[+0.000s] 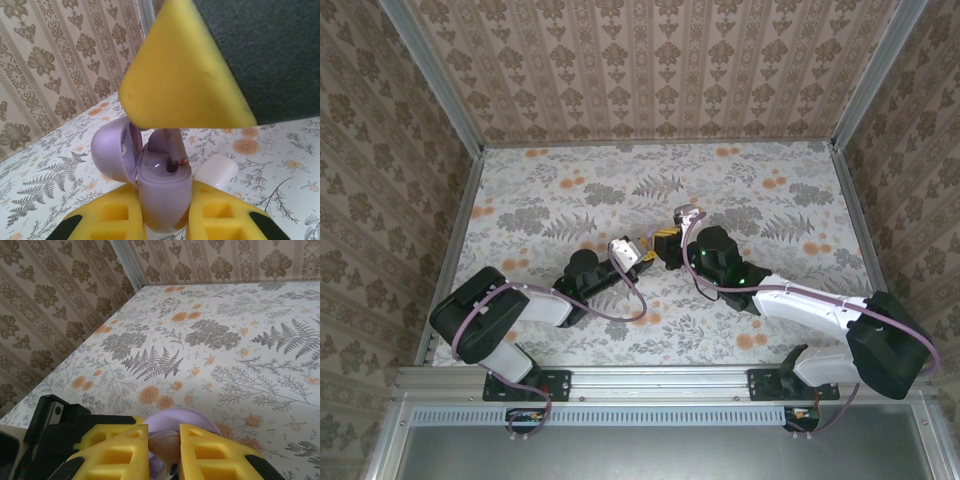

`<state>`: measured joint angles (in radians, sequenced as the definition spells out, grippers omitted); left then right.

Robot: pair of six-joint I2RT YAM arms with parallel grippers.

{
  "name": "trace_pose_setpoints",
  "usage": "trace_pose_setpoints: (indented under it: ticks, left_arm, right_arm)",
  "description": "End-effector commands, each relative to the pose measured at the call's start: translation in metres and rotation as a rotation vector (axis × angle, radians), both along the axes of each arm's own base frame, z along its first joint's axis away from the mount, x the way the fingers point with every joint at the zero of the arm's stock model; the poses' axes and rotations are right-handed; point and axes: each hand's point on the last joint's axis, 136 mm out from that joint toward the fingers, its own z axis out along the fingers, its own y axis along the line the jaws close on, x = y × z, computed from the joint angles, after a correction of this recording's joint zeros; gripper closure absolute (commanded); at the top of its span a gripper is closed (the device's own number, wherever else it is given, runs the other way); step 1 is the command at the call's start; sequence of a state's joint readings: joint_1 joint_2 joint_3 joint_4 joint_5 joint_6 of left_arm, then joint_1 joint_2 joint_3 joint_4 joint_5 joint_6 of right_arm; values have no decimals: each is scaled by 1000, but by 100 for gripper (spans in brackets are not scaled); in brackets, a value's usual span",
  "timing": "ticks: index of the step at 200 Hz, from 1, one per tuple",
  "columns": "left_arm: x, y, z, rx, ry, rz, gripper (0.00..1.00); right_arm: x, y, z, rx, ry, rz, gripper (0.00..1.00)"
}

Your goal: Insert the wireless bluetooth earbuds into the charging case

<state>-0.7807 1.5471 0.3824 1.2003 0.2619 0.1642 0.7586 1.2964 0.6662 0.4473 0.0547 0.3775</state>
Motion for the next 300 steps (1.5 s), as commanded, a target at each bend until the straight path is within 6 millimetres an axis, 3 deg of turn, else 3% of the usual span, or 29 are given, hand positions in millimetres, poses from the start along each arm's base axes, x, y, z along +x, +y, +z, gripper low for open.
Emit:
trace_pose_setpoints:
  ticks: [1,133,219,300]
  left_arm:
    - [-2,-4,38,-97,-58,-15,98]
    - [-6,-2,49,-116,-81,-23,98]
    - [-9,-1,53,-117,-87,-31,98]
    - [-10,-2,56,-119,-89,-39,97]
  right_arm:
    - [4,-2,0,8,-4,-42,82]
    - [-9,14,-8,-65,-21,76,82]
    - [-11,9,-13,-164,-28,85,81]
    - [-13,12,-9,-148,-28,98,69]
